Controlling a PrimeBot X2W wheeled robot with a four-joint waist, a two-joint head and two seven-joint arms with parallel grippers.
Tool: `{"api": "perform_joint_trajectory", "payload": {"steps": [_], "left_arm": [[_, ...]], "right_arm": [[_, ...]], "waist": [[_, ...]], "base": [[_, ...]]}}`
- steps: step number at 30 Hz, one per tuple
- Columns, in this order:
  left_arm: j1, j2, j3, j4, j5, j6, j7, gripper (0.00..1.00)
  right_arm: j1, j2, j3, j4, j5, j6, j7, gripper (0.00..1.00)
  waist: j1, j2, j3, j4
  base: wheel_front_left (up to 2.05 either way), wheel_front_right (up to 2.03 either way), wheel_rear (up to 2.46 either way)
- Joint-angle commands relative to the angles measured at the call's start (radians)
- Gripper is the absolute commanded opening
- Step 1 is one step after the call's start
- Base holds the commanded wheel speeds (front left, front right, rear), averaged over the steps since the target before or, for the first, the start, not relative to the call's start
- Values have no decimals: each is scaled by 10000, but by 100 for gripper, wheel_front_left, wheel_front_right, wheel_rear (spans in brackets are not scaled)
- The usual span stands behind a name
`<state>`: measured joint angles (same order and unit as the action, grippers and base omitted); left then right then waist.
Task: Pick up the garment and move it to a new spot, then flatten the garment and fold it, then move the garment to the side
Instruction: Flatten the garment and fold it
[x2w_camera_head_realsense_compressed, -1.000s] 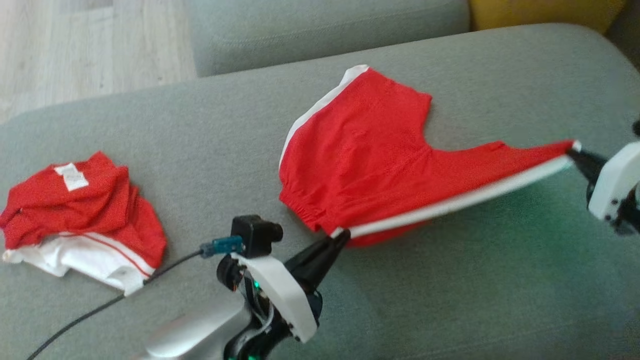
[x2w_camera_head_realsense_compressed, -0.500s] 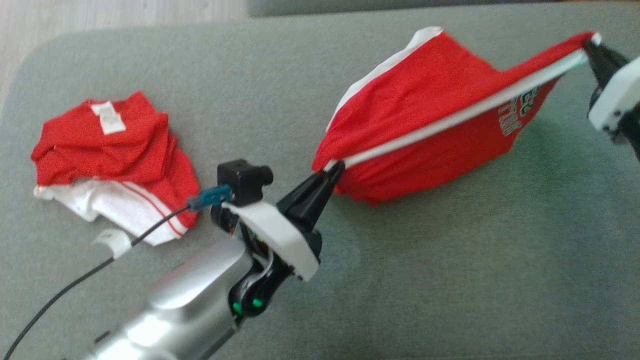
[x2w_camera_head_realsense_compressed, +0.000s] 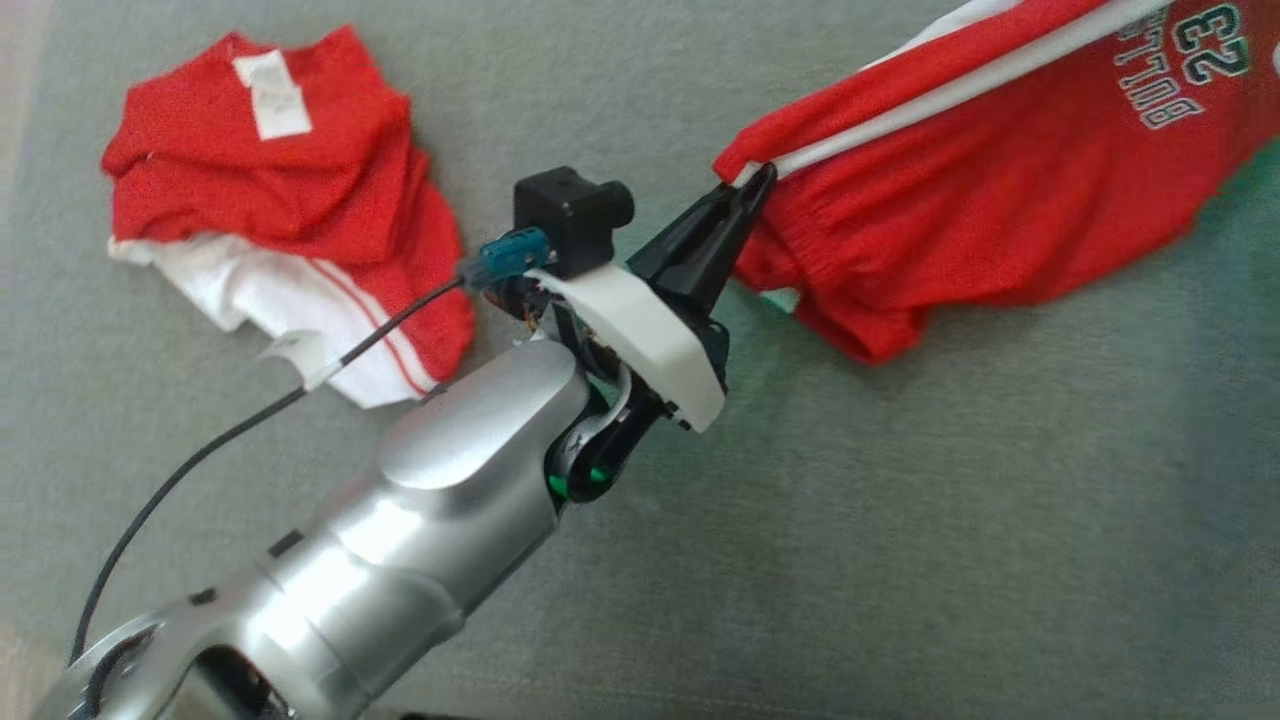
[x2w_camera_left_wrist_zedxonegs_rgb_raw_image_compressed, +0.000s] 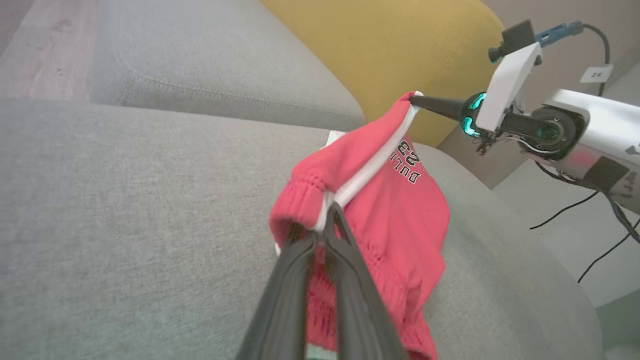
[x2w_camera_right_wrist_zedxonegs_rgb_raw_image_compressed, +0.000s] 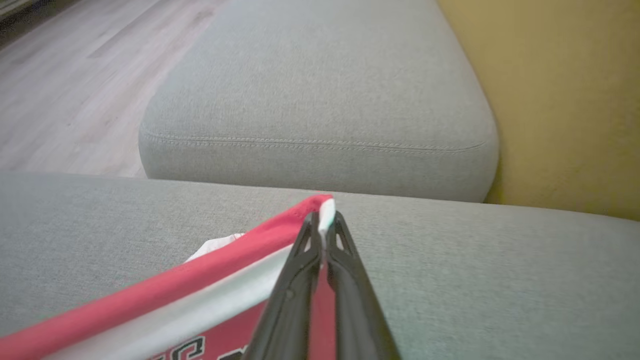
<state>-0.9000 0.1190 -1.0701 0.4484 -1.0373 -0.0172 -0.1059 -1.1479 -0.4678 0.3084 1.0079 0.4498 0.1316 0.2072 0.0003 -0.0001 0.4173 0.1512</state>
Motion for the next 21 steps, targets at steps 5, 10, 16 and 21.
{"api": "perform_joint_trajectory", "payload": {"steps": [5,10,16,21], "left_arm": [[-569,-219,54,357,139,-326,-112,0],[-695,-460,-126,750,74,-508,-114,0],[-805,-604,-291,1206,16,-512,-162,100],[-717,-653,-459,1596,14,-434,-334,100]], "right_arm": [[-771,3,-96,623,-576,-9,-513,0],[-1185,83,-148,1325,-988,-9,-910,67],[-1526,178,-364,2035,-1363,-9,-1578,100],[-1519,316,-776,2375,-1423,-9,-2460,100]], "waist": [[-3,1,616,716],[-3,1,744,920],[-3,1,721,1049],[-3,1,372,955]], "base": [[0,0,0],[0,0,0],[0,0,0],[0,0,0]]}}
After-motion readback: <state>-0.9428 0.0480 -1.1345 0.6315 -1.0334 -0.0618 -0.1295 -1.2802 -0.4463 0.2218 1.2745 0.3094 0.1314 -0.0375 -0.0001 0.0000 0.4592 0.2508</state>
